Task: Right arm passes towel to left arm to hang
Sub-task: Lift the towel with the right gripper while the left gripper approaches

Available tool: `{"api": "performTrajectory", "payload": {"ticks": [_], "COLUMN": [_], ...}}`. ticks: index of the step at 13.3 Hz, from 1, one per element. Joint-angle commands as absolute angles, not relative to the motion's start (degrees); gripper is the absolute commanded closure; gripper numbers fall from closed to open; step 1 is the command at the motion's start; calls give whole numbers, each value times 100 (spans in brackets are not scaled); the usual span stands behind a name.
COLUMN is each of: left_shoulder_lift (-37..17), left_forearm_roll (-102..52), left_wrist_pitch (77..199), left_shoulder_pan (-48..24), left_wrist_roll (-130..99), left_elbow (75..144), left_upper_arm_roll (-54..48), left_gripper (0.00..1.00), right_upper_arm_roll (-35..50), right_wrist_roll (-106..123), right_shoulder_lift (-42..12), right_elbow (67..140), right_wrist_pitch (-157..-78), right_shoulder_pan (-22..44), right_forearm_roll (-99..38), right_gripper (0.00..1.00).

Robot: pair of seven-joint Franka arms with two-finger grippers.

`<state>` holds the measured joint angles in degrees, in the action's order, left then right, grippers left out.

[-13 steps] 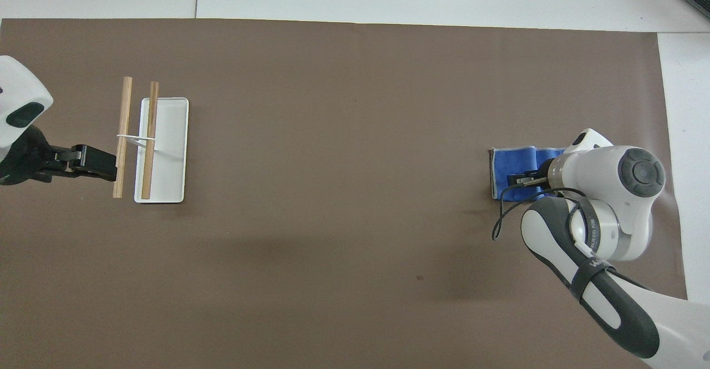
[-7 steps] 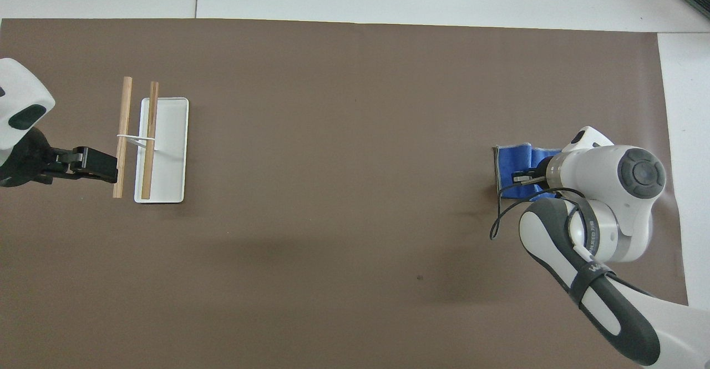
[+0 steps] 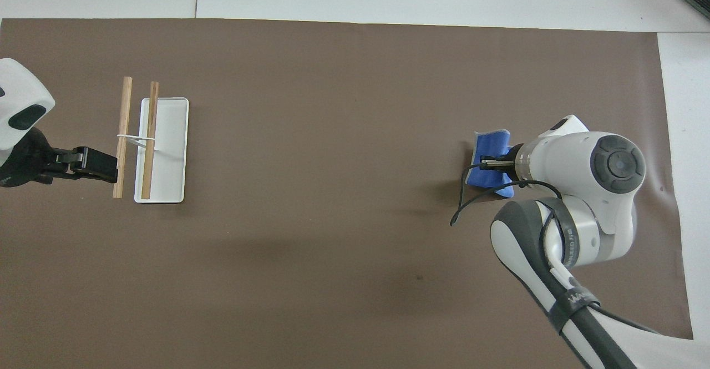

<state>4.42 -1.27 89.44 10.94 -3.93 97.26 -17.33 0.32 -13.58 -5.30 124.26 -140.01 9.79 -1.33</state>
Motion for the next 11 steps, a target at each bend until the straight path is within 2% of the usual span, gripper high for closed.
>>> {"api": "performTrajectory", "payload": {"ticks": [1,4,7,11], "left_shoulder_lift": [528,589,633,948], "left_forearm_roll": [-297,-851,-1562,-2433], "left_wrist_pitch": [9026,9018,9210,10218], "left_shoulder_pan": [1090,1169,1099,819], "left_wrist_roll": [-413,-500,-1447,-2818], "left_elbow": [9599,9510,9571,10289], "left_upper_arm_roll": [-1723,-1661,-1696,-1740], "left_gripper": [0,0,0,0], "right_upper_arm_roll": [192,561,843,1151], "right_wrist_roll": [-2125,-2268,-2268,-2127], "right_shoulder_lift": [-466,-247,157,281], "right_elbow": [12156,12146,12146,11840], "right_wrist_pitch": [-13825,-13843,-13834,-13895], "right_shoulder_pan": [1265,1318,1318,1327], "right_forearm_roll": [-359,-1491,-1845,-2686], "right_gripper": [100,100,100,100]}}
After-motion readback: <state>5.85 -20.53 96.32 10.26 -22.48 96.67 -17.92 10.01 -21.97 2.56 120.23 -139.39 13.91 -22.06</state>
